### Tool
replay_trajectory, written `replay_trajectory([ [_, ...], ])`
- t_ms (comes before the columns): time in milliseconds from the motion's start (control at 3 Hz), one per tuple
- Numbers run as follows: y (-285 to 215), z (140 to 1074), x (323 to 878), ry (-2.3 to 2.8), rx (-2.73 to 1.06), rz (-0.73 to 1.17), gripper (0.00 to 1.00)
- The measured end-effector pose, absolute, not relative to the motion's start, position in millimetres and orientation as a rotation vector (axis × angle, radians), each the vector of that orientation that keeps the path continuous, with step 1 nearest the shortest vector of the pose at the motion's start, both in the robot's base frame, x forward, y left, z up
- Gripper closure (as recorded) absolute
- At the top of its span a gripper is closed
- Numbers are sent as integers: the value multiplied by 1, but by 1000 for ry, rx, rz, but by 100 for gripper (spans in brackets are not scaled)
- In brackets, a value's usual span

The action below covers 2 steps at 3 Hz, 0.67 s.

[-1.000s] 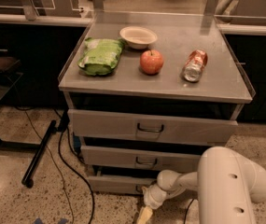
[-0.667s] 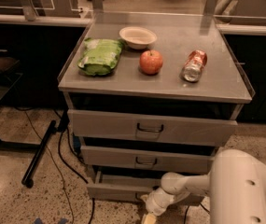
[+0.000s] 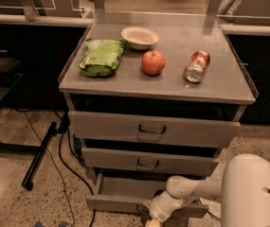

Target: Open bottom drawer

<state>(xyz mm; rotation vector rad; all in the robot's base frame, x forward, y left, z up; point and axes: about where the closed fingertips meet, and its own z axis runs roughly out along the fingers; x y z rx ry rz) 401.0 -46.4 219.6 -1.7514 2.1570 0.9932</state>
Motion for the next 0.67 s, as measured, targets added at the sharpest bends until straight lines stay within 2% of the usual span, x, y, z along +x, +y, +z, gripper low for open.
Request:
replay_trajectory([
  [667, -48, 206, 395, 2194, -1772, 977, 0],
])
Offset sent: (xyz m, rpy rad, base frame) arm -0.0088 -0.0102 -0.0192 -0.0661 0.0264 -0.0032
